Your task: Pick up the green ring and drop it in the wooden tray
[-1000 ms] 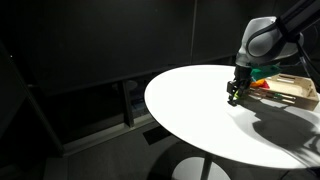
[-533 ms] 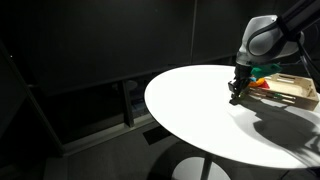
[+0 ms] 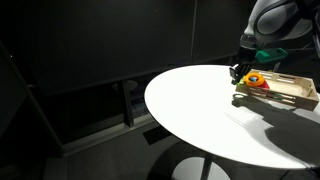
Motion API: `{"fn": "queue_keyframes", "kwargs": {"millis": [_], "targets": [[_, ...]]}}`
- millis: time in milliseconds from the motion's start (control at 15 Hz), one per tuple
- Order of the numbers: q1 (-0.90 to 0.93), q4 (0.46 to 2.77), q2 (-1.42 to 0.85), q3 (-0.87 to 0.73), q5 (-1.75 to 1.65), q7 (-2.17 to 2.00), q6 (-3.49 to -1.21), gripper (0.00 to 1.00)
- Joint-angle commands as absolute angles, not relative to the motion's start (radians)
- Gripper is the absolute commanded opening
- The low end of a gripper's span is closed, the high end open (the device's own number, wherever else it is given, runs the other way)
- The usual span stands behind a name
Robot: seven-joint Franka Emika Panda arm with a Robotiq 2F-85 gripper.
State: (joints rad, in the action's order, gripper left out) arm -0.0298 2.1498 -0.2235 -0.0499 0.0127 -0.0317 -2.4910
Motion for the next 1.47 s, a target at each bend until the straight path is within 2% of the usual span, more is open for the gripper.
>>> {"fn": "queue_keyframes", "kwargs": {"millis": [0, 600, 667, 733, 867, 1267, 1333, 1400], "targets": [[-0.033, 2.168, -0.136, -0.069, -0.021, -0.075, -2.46, 0.07], [-0.105, 2.15, -0.087, -0.146, -0.01, -0.181, -2.443, 0.08], [-0.115, 2.148, -0.085, -0.155, -0.007, -0.196, -2.438, 0.2], [-0.123, 2.146, -0.084, -0.161, -0.004, -0.213, -2.435, 0.44], [-0.134, 2.153, -0.071, -0.164, 0.01, -0.192, -2.424, 0.47], [-0.143, 2.155, -0.016, -0.148, 0.086, 0.033, -2.243, 0.94], [-0.142, 2.151, -0.008, -0.148, 0.085, 0.07, -2.203, 1.0], [-0.141, 2.146, -0.001, -0.148, 0.076, 0.094, -2.164, 1.0]]}}
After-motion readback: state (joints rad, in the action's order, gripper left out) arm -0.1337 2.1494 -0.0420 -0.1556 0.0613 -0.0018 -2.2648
